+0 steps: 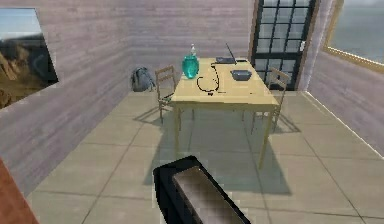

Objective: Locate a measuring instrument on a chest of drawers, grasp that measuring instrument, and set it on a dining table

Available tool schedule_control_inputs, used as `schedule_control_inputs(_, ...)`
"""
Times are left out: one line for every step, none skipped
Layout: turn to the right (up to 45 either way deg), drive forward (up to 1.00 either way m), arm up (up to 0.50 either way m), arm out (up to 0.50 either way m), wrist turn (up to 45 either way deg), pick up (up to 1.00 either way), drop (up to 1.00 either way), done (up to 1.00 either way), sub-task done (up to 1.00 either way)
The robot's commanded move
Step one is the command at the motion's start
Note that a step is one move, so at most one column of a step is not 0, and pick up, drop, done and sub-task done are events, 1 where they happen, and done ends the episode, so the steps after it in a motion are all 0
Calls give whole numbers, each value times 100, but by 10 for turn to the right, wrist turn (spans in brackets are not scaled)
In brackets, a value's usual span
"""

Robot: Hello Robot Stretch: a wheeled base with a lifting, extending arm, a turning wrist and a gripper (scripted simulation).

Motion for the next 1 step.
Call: schedule_control_inputs(30, 0, 0, 0, 0, 0, 0, 0, 0)
